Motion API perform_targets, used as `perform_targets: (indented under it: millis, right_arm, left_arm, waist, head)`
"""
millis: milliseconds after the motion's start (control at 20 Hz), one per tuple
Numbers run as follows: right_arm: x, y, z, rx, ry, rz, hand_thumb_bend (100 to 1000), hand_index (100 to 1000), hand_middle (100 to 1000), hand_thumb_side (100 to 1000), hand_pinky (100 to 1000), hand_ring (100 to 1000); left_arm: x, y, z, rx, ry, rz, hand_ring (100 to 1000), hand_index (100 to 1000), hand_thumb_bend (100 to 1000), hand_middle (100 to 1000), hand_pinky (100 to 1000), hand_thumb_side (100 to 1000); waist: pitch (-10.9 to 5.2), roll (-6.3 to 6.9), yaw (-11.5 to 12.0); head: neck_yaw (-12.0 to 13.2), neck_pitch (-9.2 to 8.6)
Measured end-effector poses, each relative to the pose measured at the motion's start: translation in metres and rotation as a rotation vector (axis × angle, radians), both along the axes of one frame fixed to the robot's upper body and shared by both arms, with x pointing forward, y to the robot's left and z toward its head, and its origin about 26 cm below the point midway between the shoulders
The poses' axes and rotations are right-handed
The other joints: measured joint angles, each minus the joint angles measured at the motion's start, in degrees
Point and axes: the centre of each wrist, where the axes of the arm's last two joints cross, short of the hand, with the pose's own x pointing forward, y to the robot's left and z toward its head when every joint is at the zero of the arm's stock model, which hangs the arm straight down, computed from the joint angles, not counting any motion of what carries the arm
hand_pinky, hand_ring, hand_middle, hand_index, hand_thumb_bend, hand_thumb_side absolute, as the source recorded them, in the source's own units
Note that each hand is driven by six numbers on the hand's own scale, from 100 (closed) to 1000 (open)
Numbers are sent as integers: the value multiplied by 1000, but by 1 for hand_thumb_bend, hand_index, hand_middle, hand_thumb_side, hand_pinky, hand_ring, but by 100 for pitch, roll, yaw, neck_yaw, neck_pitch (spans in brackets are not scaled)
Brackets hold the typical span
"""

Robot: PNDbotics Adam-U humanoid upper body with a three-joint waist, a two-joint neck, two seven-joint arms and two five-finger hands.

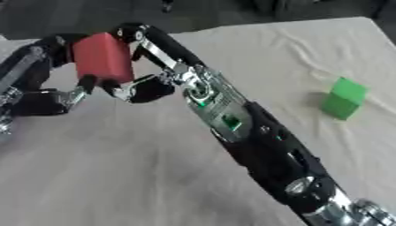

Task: Pick up the objects with one hand, pass them to the other hand, and then place them into the box on the other side of the table.

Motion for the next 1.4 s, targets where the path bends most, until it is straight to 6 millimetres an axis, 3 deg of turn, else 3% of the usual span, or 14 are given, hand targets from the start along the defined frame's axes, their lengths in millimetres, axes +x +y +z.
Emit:
perform_targets:
  millis: [100, 200, 350, 500, 750, 1000, 1150, 1400]
  right_arm:
    - [0, 0, 0, -11, -2, 0, 319, 851, 731, 100, 646, 769]
    - [0, 0, 0, -20, 0, 2, 179, 859, 742, 100, 651, 767]
    - [0, 0, 1, -26, 6, 9, 300, 853, 749, 100, 662, 764]
    - [0, -1, 1, -18, 13, 11, 344, 873, 774, 100, 682, 771]
    - [0, 0, 1, -21, 23, 6, 326, 919, 800, 100, 742, 798]
    - [-1, 0, 3, -70, 46, 0, 196, 945, 807, 100, 765, 804]
    - [-1, 0, 3, -104, 66, 4, 285, 953, 813, 100, 771, 807]
    - [-1, -1, 4, -135, 83, 20, 279, 958, 819, 100, 779, 809]
  left_arm:
    - [0, 0, 0, -2, 0, 2, 739, 344, 100, 317, 744, 555]
    - [0, 0, -1, -3, -1, 3, 738, 345, 100, 317, 743, 558]
    - [1, 0, -2, -2, 0, 3, 735, 345, 100, 317, 741, 556]
    - [1, -1, -2, -1, -6, 2, 728, 338, 100, 309, 736, 560]
    - [2, -1, -3, -2, -27, 3, 709, 324, 100, 294, 727, 561]
    - [2, 1, -5, 15, -44, 3, 699, 314, 100, 284, 723, 535]
    - [2, 2, -9, 32, -52, 7, 693, 310, 100, 279, 717, 531]
    - [4, 4, -12, 44, -76, 17, 683, 301, 100, 269, 710, 534]
  waist:
    - [0, 0, 0]
    - [0, 0, 0]
    - [0, -1, 0]
    - [0, -1, -1]
    - [0, 1, -9]
    - [0, 13, -28]
    - [0, 11, -36]
    - [0, 2, -43]
  head:
    - [-1, 0]
    - [-3, 0]
    - [-4, 0]
    - [-6, 0]
    - [-7, 0]
    - [-19, 1]
    - [-24, 4]
    - [-24, 6]
